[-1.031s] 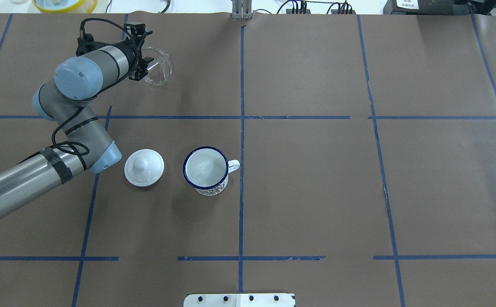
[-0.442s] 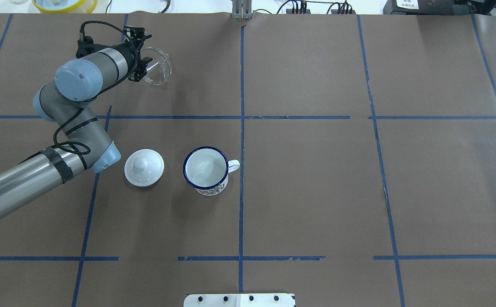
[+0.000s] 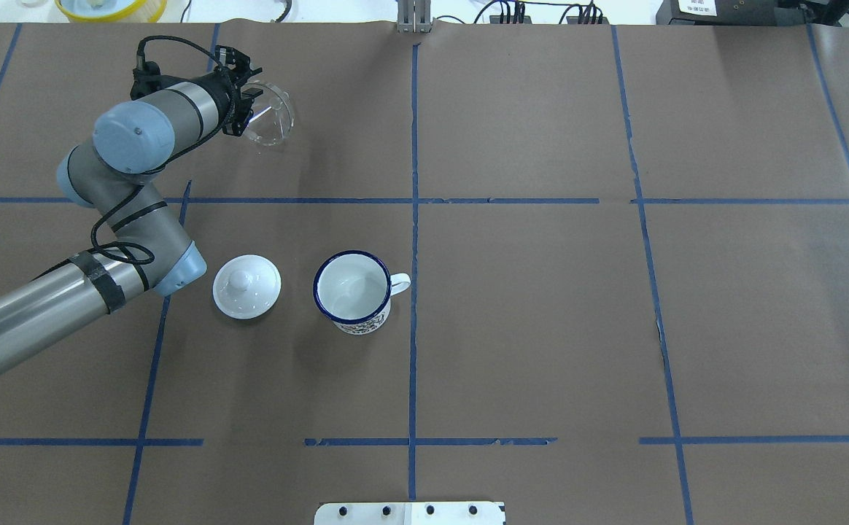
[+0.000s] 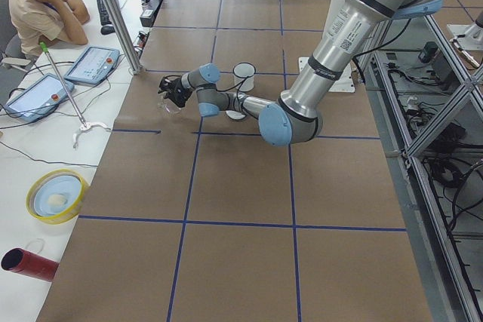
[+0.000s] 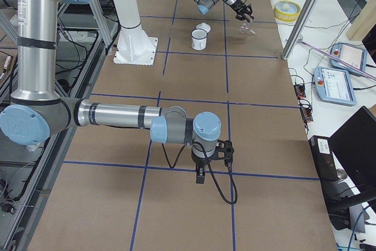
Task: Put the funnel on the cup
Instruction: 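Close the left gripper on the glass funnel's rim, then lift the funnel with the left gripper and carry it toward the mug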
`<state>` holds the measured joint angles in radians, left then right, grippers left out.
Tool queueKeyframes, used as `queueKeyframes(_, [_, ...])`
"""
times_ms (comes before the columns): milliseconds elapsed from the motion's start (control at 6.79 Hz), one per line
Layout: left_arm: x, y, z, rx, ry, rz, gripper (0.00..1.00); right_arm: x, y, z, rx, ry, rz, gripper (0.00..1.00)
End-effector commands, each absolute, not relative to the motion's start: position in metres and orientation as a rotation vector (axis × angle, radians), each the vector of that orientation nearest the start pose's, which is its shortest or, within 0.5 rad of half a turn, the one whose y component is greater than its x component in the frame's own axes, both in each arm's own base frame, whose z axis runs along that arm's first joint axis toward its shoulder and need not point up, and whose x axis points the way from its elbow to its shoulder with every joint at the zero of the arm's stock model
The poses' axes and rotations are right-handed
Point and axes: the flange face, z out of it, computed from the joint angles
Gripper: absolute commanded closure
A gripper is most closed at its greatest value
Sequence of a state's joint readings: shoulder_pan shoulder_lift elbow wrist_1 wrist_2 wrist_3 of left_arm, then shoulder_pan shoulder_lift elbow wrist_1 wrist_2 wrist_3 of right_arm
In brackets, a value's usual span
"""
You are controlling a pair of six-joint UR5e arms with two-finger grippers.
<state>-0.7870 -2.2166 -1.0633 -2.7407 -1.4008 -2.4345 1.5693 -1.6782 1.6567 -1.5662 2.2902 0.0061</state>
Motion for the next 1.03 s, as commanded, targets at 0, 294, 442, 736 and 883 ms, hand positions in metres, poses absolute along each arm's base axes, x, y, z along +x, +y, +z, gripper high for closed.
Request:
queueKeyframes(0, [0.431,-0.647,0.371,0.110,1.497,-1.475,1.00,0.067,-0.445,0.670,-0.019,-0.719,0.010,0.00])
queueKeyframes(294, [0.401,-0.649,0.322,0.126,1.602,-1.458,1.00,0.067,-0.445,0.670,-0.019,-0.719,0.010,0.00])
queueKeyframes(442, [0.390,-0.642,0.292,0.082,1.629,-1.418,1.00,0.067,-0.445,0.670,-0.019,-0.719,0.010,0.00])
queueKeyframes(736, [0.364,-0.611,0.209,-0.012,1.544,-1.299,1.00,0.067,-0.445,0.670,-0.019,-0.719,0.010,0.00])
queueKeyframes(883, [0.346,-0.585,0.166,0.006,1.480,-1.241,1.00,0.067,-0.445,0.670,-0.019,-0.719,0.010,0.00])
